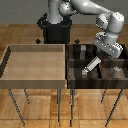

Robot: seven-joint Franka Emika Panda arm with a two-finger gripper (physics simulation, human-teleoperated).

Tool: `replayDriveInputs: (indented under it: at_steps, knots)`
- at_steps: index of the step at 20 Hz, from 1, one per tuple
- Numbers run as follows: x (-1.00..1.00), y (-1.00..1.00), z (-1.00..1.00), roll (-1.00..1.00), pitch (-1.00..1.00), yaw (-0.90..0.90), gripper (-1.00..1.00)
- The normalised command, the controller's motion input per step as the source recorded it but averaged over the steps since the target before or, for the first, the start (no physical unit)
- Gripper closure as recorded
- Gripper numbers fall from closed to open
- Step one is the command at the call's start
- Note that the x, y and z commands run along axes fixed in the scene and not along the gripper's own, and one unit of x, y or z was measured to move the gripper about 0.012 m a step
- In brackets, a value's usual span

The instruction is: Place the milk carton into the appropriate compartment.

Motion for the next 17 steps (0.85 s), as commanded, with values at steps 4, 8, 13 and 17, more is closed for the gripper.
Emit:
replayDriveInputs:
  at_steps: [4,8,13,17]
  knots:
    - [0.00,-0.29,-0.50,0.00,0.00,0.00,-1.00]
    - [0.00,-0.75,0.00,0.00,0.00,0.00,-1.00]
    - [0.00,0.00,0.00,0.00,0.00,0.00,-1.00]
    - [0.00,0.00,-0.50,0.00,0.00,0.00,-1.00]
